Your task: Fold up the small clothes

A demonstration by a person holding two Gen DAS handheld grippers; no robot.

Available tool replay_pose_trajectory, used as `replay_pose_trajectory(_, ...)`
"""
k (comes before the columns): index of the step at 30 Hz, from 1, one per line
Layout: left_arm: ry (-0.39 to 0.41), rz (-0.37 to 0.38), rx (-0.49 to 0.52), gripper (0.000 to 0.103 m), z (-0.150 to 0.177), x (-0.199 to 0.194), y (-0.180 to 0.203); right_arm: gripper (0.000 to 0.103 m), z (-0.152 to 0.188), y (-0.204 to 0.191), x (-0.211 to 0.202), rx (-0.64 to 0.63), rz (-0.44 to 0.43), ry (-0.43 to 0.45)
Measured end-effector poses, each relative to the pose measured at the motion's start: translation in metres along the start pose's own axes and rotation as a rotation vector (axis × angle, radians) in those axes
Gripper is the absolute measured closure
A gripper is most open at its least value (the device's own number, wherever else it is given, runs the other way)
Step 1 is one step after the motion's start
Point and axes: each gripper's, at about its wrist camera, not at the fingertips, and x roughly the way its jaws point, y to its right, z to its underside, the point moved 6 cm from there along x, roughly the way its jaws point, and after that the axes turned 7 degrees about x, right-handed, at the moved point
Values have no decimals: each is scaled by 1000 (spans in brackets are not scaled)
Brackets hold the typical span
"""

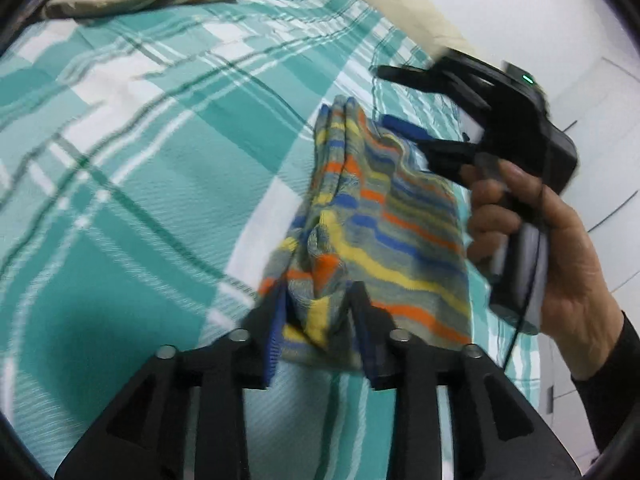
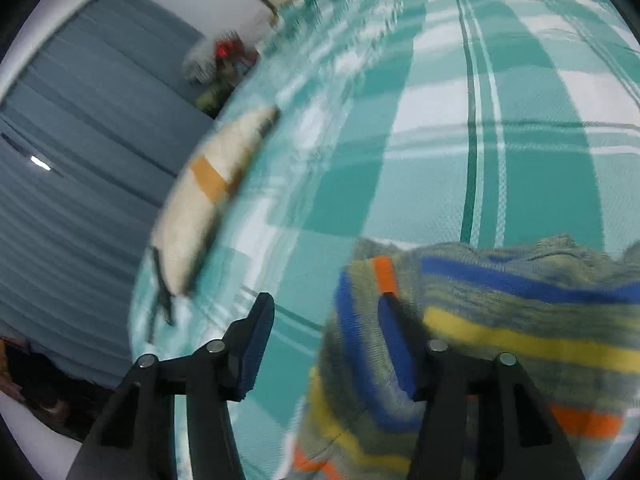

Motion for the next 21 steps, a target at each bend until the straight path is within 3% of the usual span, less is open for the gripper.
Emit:
replay_pose_trajectory(1, 6, -14, 10, 57, 0, -5, 0, 48, -1, 0, -13, -1, -20, 26)
replay_pose_trajectory(3, 28, -28, 33, 57, -5, -17, 1, 48, 0, 6, -42, -29, 18, 71)
replay_pose_trajectory(8, 71, 14, 194, 57, -38, -26, 31, 49, 39, 35, -111, -291, 299, 121)
replay_pose_trajectory(10, 63, 66, 282, 57, -52, -13, 51, 49, 63, 42, -124, -361, 361, 119)
replay_pose_trajectory(14, -11, 40, 383, 58, -56, 35, 60, 57, 117, 35, -133, -445, 291, 108)
replay_pose_trajectory(16, -96, -55, 418, 85, -46, 62, 45, 61, 144, 34, -117, -474, 225, 40)
replay_pose_trajectory(17, -126, -88, 432, 89, -41, 70, 37, 61, 159, 43, -100, -489, 243, -24)
replay_pose_trajectory(19, -127, -77, 441, 89, -42, 62, 33, 62, 170, 58, -86, -491, 284, -78)
replay_pose_trajectory(20, -128, -79, 444, 90, -46, 57, 34, 62, 168, 56, -92, -489, 264, -62)
replay_pose_trajectory(21, -116, -70, 449, 84, -52, 49, 39, 63, 165, 55, -96, -480, 254, -67)
